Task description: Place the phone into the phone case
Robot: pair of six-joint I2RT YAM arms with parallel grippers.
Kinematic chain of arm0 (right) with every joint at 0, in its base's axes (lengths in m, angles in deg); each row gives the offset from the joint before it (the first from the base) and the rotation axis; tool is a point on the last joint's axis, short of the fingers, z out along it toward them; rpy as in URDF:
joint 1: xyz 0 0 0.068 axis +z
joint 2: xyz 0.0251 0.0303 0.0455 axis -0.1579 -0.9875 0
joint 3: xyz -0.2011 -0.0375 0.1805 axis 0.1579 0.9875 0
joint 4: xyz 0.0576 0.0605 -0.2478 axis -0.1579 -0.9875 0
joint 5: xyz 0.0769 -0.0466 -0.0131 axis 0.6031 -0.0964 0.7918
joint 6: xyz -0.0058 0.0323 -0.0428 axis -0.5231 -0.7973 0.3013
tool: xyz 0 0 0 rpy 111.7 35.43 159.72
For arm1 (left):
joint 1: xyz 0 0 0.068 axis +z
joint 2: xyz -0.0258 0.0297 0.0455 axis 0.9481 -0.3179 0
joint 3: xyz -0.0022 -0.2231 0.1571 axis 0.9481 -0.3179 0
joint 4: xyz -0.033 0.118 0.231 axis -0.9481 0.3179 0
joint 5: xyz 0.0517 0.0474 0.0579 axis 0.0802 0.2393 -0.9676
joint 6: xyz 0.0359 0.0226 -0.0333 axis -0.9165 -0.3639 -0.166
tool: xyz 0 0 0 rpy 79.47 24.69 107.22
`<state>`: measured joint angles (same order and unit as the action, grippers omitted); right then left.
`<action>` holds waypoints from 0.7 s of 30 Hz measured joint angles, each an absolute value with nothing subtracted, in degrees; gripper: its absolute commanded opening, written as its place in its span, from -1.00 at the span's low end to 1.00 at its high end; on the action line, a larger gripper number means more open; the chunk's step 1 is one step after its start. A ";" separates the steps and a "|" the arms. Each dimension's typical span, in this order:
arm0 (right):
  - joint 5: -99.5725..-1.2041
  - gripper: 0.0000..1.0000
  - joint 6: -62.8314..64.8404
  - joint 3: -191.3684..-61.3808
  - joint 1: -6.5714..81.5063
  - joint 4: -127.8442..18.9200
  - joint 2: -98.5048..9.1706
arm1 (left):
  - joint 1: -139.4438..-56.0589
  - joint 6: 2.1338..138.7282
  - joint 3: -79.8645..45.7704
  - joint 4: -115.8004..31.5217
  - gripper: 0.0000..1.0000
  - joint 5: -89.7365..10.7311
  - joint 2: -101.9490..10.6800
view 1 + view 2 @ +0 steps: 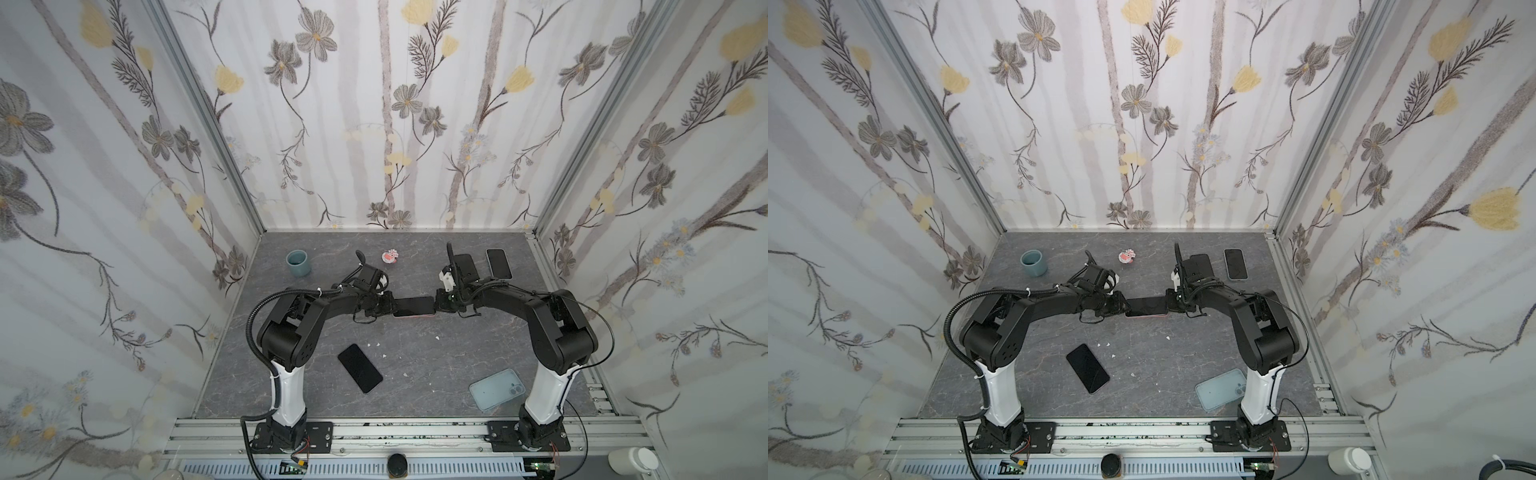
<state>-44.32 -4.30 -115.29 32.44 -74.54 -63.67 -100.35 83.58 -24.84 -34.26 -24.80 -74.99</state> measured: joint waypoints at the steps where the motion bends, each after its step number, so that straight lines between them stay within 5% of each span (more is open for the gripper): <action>1: -44.34 -0.78 -4.15 -115.95 32.59 -76.72 -63.63 | -100.35 83.60 -24.84 -34.26 -0.33 -24.80 -74.99; 21: -47.25 -0.66 -2.81 -119.32 32.85 -85.33 -61.42 | -100.35 83.58 -24.78 -34.63 -0.33 -24.41 -75.19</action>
